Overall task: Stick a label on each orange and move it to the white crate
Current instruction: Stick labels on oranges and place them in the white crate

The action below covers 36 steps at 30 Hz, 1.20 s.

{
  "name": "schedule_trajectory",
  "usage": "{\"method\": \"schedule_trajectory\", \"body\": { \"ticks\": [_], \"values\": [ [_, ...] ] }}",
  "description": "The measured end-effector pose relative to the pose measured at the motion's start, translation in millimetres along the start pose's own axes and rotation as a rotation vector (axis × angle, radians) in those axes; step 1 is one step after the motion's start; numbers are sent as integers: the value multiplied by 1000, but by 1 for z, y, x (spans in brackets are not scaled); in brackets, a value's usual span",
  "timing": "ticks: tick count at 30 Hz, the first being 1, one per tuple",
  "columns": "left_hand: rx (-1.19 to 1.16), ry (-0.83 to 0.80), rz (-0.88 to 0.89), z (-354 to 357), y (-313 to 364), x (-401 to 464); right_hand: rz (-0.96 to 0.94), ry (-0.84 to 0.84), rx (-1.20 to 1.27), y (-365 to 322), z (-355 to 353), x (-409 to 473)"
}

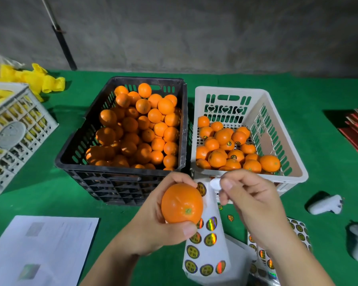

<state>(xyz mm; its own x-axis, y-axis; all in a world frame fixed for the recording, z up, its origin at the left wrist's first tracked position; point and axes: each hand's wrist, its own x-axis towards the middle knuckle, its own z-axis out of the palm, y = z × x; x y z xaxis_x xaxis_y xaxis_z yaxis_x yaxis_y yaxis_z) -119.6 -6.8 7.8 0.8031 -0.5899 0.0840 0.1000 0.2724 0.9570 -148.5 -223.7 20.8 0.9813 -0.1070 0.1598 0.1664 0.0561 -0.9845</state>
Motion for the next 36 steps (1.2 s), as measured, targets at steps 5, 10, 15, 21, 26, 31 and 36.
{"method": "schedule_trajectory", "body": {
  "ticks": [5,10,15,21,26,31,36],
  "values": [
    [248,220,-74,8,-2,8,-258,257,-222,-20,1,1],
    [283,153,-30,17,2,15,-598,13,-674,-28,23,-1],
    [366,107,-56,12,6,13,-424,-252,-767,-32,11,2],
    [465,77,-37,11,4,11,-390,-395,-891,-38,3,-3],
    [408,60,-58,9,3,10,-402,-445,-996,-32,0,-11],
    [218,30,-118,6,-6,9,-424,-563,-1002,-30,-6,-4],
    [-102,-4,-127,10,-4,14,-535,-543,-1032,-35,-6,17]
  ]
}}
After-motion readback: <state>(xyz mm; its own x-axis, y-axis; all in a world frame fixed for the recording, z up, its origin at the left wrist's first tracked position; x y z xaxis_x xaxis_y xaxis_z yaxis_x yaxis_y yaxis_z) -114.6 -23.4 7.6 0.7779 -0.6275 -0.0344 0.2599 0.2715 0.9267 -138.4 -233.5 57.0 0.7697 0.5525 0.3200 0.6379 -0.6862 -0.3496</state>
